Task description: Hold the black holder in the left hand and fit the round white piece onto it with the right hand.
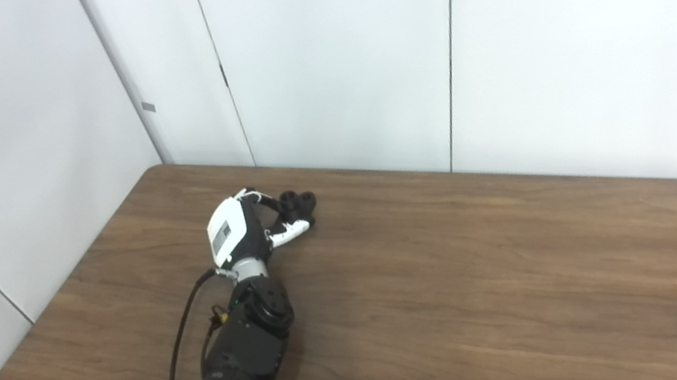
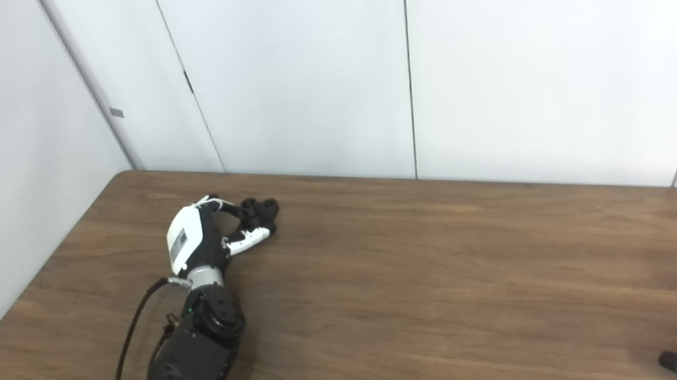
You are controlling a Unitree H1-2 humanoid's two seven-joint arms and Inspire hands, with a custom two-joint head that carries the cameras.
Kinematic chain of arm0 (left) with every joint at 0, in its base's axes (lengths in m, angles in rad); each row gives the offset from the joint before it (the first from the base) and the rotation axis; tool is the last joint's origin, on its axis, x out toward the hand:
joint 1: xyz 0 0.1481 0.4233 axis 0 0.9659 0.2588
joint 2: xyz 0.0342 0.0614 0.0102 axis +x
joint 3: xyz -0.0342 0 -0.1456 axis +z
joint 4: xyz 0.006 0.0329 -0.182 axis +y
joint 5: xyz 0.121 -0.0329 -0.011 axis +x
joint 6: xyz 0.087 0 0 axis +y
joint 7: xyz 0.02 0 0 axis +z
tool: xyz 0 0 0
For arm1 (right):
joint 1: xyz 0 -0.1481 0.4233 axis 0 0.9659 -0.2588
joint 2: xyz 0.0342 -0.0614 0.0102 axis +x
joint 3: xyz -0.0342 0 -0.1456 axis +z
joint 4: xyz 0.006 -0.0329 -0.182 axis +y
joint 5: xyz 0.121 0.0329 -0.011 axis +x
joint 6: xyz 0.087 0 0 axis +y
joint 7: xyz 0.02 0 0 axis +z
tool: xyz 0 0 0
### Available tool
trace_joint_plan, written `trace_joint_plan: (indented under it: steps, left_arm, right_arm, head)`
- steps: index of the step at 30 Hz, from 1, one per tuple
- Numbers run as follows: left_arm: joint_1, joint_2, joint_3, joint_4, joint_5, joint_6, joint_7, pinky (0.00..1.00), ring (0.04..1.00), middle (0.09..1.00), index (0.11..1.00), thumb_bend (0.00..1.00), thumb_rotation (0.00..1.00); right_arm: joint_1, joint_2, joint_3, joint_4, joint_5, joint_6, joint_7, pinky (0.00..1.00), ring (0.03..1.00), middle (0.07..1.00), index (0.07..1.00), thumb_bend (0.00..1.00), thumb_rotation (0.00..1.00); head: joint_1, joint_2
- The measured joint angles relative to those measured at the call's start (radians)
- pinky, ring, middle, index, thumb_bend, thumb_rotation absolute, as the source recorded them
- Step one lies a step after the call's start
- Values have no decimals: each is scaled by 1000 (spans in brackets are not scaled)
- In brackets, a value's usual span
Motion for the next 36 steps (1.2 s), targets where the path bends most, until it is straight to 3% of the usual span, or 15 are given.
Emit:
trace_joint_plan:
  steps: [6,13,20,28,36]
  left_arm:
    - [17,22,-56,-20,-2,-92,-112,936,976,903,483,524,56]
    - [60,50,-106,-92,-36,-228,-289,1000,1000,955,483,525,60]
    - [93,62,-151,-165,-42,-298,-395,1000,1000,985,482,525,63]
    - [130,53,-239,-300,-68,-300,-523,1000,1000,1000,482,525,62]
    - [153,19,-314,-398,-70,-305,-618,1000,1000,1000,481,525,61]
  right_arm:
    - [-2,2,5,-2,-14,0,-5,499,646,804,781,660,138]
    - [-2,13,7,-4,-32,0,-19,505,647,810,783,663,148]
    - [-3,27,14,-4,-45,-1,-35,498,649,816,786,663,186]
    - [-6,56,45,-41,-66,14,-36,486,642,809,782,645,225]
    - [-6,74,61,-71,-102,23,-37,488,654,811,792,606,171]
  head:
    - [-20,-2]
    - [-74,2]
    - [-141,11]
    - [-216,25]
    - [-290,40]
